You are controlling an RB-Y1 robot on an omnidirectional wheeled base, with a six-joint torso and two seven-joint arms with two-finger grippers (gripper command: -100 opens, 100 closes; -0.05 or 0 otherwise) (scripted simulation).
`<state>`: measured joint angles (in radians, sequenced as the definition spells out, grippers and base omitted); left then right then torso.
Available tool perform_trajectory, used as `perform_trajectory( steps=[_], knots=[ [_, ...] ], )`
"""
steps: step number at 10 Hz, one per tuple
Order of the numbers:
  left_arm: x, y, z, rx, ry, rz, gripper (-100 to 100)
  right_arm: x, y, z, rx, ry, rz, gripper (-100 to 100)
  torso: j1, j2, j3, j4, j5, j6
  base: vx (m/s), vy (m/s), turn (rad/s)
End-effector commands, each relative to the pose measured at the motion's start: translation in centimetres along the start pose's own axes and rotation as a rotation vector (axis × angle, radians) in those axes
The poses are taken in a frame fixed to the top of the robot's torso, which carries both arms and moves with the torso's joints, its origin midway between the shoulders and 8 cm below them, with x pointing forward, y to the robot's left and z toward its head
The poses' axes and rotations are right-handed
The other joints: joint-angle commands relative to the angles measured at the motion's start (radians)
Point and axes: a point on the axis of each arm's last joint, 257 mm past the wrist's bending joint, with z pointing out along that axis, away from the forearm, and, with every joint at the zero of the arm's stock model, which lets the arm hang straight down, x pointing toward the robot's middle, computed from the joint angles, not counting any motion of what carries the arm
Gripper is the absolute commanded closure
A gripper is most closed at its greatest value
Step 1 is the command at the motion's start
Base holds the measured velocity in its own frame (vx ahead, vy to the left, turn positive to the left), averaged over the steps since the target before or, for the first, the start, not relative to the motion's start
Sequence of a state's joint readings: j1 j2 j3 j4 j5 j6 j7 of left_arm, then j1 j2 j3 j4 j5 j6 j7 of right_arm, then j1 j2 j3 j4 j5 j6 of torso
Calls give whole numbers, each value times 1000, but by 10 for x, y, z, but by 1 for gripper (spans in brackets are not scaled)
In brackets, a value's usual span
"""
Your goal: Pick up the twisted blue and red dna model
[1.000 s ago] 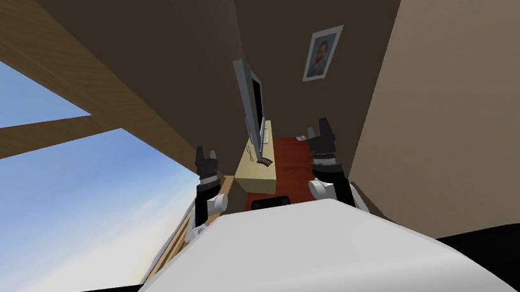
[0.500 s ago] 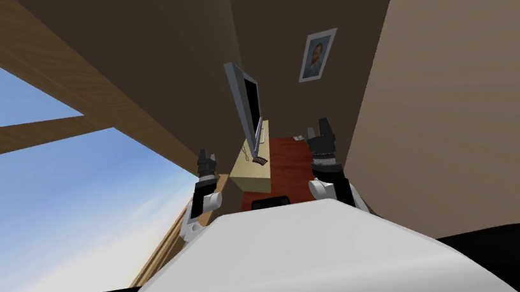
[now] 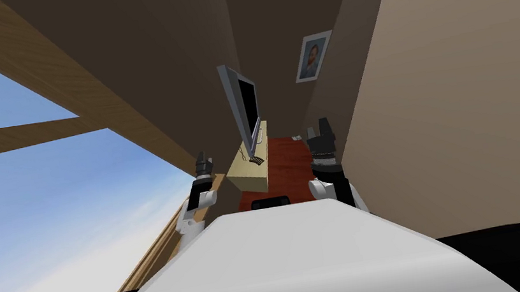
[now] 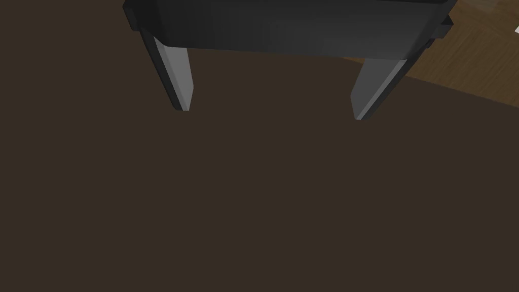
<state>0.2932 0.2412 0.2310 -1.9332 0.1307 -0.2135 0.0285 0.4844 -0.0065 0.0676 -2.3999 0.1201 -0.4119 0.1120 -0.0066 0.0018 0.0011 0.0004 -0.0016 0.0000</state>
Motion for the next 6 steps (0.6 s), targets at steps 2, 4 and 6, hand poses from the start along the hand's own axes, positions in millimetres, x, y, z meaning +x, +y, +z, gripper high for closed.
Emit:
perform_trajectory(
  steps=[2, 4, 6],
  knots=[
    [-27, 23, 6, -72, -34, -9, -100, 0, 0, 0, 0, 0, 0, 0, -1, 0, 0, 0, 0, 0, -22, -105, -9],
    [-50, 44, 10, -127, -69, -20, -100, 0, 0, 0, 0, 0, 0, 0, 0, 0, 0, 0, 0, 0, -20, -94, -10],
    [-74, 63, 13, -182, -109, -37, -100, 0, 0, 0, 0, 0, 0, 0, 1, -1, -1, 0, 0, 0, -10, -90, -7]
  ],
)
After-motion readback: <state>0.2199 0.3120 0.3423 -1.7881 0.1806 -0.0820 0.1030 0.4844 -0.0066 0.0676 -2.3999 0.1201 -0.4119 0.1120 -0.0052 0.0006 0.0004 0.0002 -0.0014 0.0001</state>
